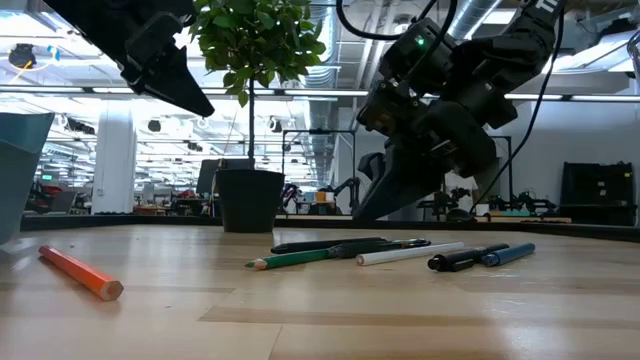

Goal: Sort pens & pencils
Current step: Put the top black pen into the transparent bin

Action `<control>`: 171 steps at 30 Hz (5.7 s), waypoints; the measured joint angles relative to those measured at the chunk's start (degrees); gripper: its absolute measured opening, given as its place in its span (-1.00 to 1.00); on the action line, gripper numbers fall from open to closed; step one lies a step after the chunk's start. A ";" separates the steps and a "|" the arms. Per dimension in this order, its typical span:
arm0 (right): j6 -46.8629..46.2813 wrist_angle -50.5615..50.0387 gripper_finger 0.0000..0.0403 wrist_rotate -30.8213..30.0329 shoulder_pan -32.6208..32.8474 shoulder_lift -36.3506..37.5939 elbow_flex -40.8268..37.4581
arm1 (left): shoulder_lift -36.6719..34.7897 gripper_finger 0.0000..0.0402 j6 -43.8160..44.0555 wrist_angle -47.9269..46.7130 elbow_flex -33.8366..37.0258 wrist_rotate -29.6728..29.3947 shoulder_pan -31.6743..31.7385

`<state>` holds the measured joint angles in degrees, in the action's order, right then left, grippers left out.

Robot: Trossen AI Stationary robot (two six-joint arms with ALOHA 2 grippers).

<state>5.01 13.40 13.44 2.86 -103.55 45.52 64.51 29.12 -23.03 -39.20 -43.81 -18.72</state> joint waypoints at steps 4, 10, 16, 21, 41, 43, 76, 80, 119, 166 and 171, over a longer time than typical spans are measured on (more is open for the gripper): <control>-1.15 -0.15 -0.67 0.35 -0.01 0.00 0.00 | 0.00 -0.69 0.05 0.00 0.00 0.00 0.00; -3.51 -2.18 -0.67 4.21 -0.82 0.03 -0.02 | 0.00 -0.69 0.05 0.00 0.00 -0.04 0.00; -5.09 -2.90 -0.67 4.77 -1.81 0.04 -0.04 | 0.00 -0.69 0.05 0.00 0.00 -0.07 0.00; -6.21 -3.07 -0.67 4.79 -2.27 0.04 -0.04 | 0.00 -0.69 0.05 0.00 0.00 -0.37 0.02; -7.90 -4.25 -0.67 7.31 -3.39 0.07 4.13 | 0.00 -0.69 0.03 -0.63 0.00 -0.42 0.07; -8.02 -5.07 -0.67 7.49 -3.39 0.07 4.13 | 0.00 -0.69 0.03 -0.63 0.00 -0.42 0.07; -4.71 -1.84 -0.67 7.40 -4.54 0.15 6.67 | 0.00 -0.69 2.06 -2.95 0.01 0.99 0.07; 2.93 -3.30 -0.67 4.30 -5.33 0.09 6.64 | 0.00 -0.69 2.19 -3.18 0.02 1.01 0.07; -7.75 15.77 -0.67 28.65 -9.26 2.91 6.62 | 0.00 -0.69 3.69 -4.63 0.02 2.12 0.06; -4.73 11.72 -0.20 26.29 -6.51 5.79 6.68 | 0.02 -0.69 8.06 -8.11 0.02 4.03 0.06; 5.03 -0.51 -0.07 10.50 -5.47 5.75 6.60 | 0.00 -0.69 8.20 -8.57 0.02 4.04 0.05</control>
<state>10.04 12.89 23.94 -2.61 -97.80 52.12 64.51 37.32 -31.60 -39.18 -39.77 -18.67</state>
